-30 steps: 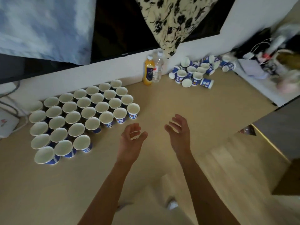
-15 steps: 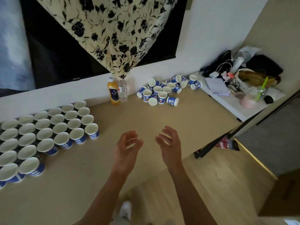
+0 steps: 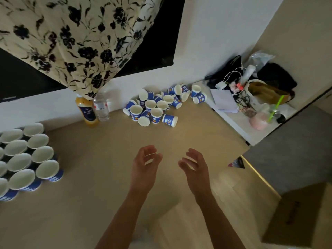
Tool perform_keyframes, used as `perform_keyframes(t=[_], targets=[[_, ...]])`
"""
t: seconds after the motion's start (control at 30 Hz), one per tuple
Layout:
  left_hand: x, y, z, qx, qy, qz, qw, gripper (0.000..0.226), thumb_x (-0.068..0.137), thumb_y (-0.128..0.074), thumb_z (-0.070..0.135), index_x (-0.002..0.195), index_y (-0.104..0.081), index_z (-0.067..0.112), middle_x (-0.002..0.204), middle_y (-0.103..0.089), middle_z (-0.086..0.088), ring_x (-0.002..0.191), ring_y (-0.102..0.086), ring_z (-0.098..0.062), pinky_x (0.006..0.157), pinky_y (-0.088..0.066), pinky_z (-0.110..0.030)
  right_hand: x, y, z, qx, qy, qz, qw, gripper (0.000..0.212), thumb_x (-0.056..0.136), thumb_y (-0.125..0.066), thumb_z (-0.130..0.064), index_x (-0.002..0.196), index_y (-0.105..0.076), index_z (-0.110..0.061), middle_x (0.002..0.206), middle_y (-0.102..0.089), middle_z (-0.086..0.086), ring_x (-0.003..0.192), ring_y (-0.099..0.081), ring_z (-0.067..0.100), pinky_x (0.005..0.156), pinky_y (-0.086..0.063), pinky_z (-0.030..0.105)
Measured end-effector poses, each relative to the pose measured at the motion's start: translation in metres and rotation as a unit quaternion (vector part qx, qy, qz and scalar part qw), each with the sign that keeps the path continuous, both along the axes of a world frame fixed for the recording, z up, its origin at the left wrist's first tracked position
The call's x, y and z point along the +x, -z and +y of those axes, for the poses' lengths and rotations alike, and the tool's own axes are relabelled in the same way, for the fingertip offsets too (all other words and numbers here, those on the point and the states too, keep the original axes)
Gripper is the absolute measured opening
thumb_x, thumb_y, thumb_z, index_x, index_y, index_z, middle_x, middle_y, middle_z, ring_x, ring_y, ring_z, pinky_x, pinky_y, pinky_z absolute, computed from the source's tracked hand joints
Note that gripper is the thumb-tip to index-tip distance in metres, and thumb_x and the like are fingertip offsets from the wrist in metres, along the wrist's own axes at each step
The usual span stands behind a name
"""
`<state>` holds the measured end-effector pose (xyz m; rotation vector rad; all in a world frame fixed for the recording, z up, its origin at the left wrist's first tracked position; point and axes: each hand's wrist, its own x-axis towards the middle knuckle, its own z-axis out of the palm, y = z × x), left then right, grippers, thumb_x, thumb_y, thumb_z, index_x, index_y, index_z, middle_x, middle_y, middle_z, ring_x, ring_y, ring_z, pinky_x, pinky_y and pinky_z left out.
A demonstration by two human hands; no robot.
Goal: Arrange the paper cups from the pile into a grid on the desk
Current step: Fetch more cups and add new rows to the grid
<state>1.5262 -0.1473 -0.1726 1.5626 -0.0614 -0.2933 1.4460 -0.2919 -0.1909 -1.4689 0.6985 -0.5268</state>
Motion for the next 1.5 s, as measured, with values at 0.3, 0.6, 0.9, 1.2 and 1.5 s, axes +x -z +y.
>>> perform_keyframes(t=[0.3,0.6,0.9,1.2,1.5], targets=[[0.044,-0.001,-0.048,0.024,-0.044,0.025,0.998,0.024,0.089,-0.073,0.014,0.111,-0.065,0.018,0.110,-0.070,0.007,0.100,-0.066,-0.002,0.072,-0.047,-0.008,0.080,0.032,-0.058,0.003,-0.045,0.036,0.998,0.055,0.080,-0.080,0.001,0.125,-0.057,-0.018,0.123,-0.064,0.008,0.108,-0.069,0.020,0.080,-0.054,0.018],[0.077,-0.007,-0.104,0.058,-0.150,0.038,0.986,0.027,0.088,-0.074,0.013,0.113,-0.064,0.016,0.109,-0.069,0.004,0.104,-0.067,-0.013,0.078,-0.052,-0.018,0.183,0.060,-0.139,-0.076,-0.124,0.094,0.985,0.061,0.078,-0.081,0.000,0.131,-0.052,-0.007,0.125,-0.060,0.013,0.108,-0.063,0.024,0.068,-0.047,0.004],[0.086,-0.002,-0.141,0.075,-0.212,0.027,0.974,0.023,0.089,-0.073,0.013,0.109,-0.065,0.019,0.110,-0.070,0.005,0.101,-0.068,-0.009,0.071,-0.050,-0.013,0.250,0.112,-0.191,-0.247,-0.211,0.197,0.925,0.078,0.068,-0.086,-0.023,0.136,-0.049,-0.012,0.130,-0.048,0.010,0.105,-0.053,0.021,0.085,-0.043,0.026],[0.068,0.008,-0.147,0.110,-0.239,0.034,0.964,0.023,0.090,-0.073,0.014,0.110,-0.064,0.020,0.111,-0.070,0.007,0.100,-0.068,-0.004,0.075,-0.052,-0.016,0.276,0.153,-0.204,-0.306,-0.242,0.288,0.875,0.097,0.067,-0.086,-0.036,0.145,-0.035,-0.013,0.138,-0.046,0.012,0.124,-0.050,0.033,0.096,-0.047,0.044],[0.064,0.013,-0.147,0.138,-0.250,0.043,0.957,0.021,0.089,-0.074,0.014,0.106,-0.065,0.023,0.109,-0.070,0.008,0.103,-0.067,-0.007,0.080,-0.055,-0.026,0.280,0.166,-0.210,-0.298,-0.248,0.278,0.879,0.080,0.072,-0.083,-0.034,0.139,-0.044,-0.013,0.136,-0.051,0.011,0.120,-0.055,0.033,0.095,-0.047,0.045]])
